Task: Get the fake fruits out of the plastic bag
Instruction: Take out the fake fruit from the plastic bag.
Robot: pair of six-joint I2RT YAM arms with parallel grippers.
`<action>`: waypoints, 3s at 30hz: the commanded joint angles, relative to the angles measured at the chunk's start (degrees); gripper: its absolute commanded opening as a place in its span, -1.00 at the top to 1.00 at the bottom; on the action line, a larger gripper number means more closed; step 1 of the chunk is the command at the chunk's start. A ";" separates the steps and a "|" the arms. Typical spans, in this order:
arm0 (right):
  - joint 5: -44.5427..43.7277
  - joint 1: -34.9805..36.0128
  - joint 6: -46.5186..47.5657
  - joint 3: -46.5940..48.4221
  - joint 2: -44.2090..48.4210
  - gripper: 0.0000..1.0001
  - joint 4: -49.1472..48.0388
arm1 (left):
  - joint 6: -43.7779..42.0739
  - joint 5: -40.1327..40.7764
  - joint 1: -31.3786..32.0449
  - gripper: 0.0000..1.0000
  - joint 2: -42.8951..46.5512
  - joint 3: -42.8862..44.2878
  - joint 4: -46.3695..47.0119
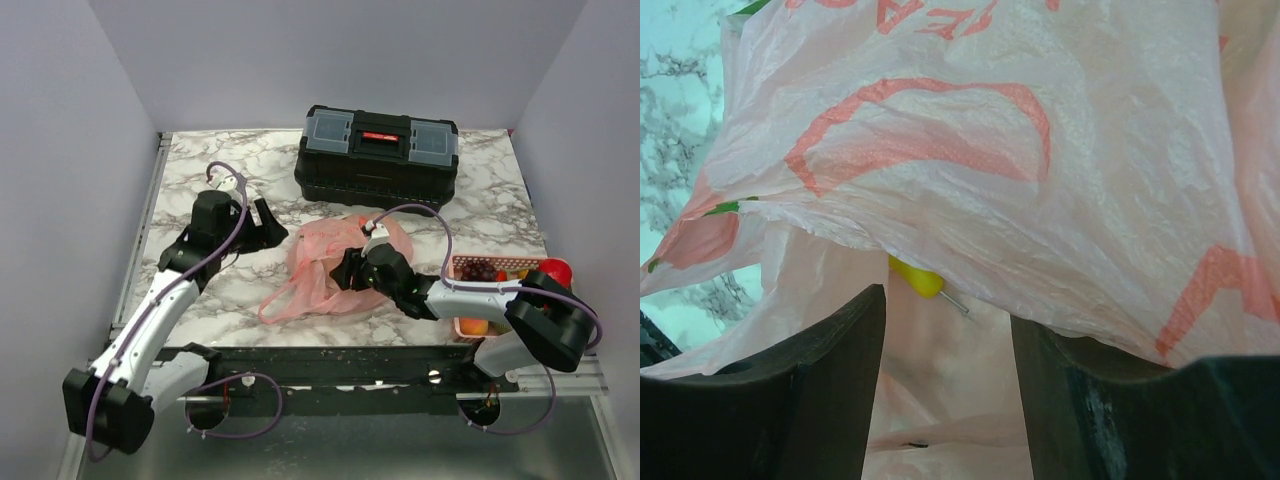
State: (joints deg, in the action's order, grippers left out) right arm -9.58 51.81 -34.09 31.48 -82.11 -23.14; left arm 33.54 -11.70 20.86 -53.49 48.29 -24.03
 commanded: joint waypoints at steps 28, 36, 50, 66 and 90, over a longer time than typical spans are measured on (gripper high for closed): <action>-1.46 0.48 -1.61 6.78 -6.24 -0.14 0.41 | 5.09 -24.72 -7.60 -0.11 -51.73 14.97 0.36; -4.81 0.49 -1.96 7.11 -6.45 -0.14 2.05 | 10.25 -32.31 -2.84 -0.11 -52.54 10.12 8.42; -7.38 0.48 -1.25 6.45 -5.24 -0.14 5.50 | 15.42 -37.81 -0.82 -0.10 -51.10 7.83 14.62; -2.28 0.48 0.50 7.78 -8.33 -0.40 2.14 | 15.89 -38.41 -0.69 -0.08 -51.98 7.30 15.19; -25.96 8.35 3.55 18.23 -21.18 -0.65 10.44 | 17.08 -38.41 1.27 -0.02 -52.92 5.09 17.30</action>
State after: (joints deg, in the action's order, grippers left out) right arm -28.40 59.90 -30.92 48.62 -102.98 -15.70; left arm 49.63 -48.45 21.21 -106.21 55.09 -8.21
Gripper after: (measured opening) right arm 0.851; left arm 0.523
